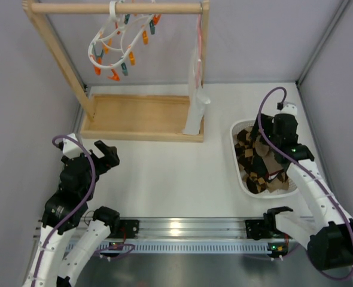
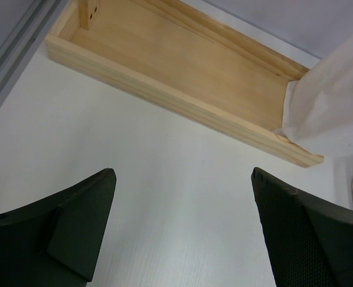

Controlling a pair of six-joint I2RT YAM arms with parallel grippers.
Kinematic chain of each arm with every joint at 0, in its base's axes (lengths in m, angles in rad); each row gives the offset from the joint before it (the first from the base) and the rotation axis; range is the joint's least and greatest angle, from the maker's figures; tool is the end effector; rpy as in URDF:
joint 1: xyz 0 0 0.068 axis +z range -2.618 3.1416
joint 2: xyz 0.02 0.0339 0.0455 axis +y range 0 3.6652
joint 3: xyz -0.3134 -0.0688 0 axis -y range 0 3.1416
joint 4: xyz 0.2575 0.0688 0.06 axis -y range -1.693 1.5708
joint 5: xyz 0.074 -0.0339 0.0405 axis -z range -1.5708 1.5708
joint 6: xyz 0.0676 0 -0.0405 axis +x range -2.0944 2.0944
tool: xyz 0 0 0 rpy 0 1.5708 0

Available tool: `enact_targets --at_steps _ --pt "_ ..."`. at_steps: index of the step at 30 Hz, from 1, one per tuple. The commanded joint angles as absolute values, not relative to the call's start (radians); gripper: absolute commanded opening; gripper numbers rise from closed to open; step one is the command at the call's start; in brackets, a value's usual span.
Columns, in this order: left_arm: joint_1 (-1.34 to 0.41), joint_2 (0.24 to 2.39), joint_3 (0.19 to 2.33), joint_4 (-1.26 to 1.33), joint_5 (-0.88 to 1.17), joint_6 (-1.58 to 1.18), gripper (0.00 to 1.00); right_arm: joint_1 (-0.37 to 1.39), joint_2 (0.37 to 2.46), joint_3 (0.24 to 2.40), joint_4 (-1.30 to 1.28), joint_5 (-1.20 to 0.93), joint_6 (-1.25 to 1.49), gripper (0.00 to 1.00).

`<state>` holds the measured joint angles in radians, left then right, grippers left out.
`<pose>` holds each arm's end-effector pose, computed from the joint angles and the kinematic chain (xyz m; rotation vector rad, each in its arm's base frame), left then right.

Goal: Remove the socks clipped to the hanger

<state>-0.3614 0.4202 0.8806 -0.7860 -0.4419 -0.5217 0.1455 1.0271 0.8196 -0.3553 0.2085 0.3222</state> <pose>0.0719 0.0037 0.3663 -0.4442 1.8150 -0.1913 0.2402 0.0211 0.3126 0.3085 2.0979 0.0551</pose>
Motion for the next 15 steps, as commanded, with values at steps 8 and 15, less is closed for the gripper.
enact_targets --at_steps 8,15 --pt "-0.364 0.448 0.888 -0.755 -0.469 -0.519 0.98 0.129 0.960 0.923 -0.535 0.166 0.232 0.99" --pt "-0.365 0.480 0.939 -0.756 -0.529 -0.396 0.98 0.132 0.723 0.928 -0.577 0.055 0.193 1.00"
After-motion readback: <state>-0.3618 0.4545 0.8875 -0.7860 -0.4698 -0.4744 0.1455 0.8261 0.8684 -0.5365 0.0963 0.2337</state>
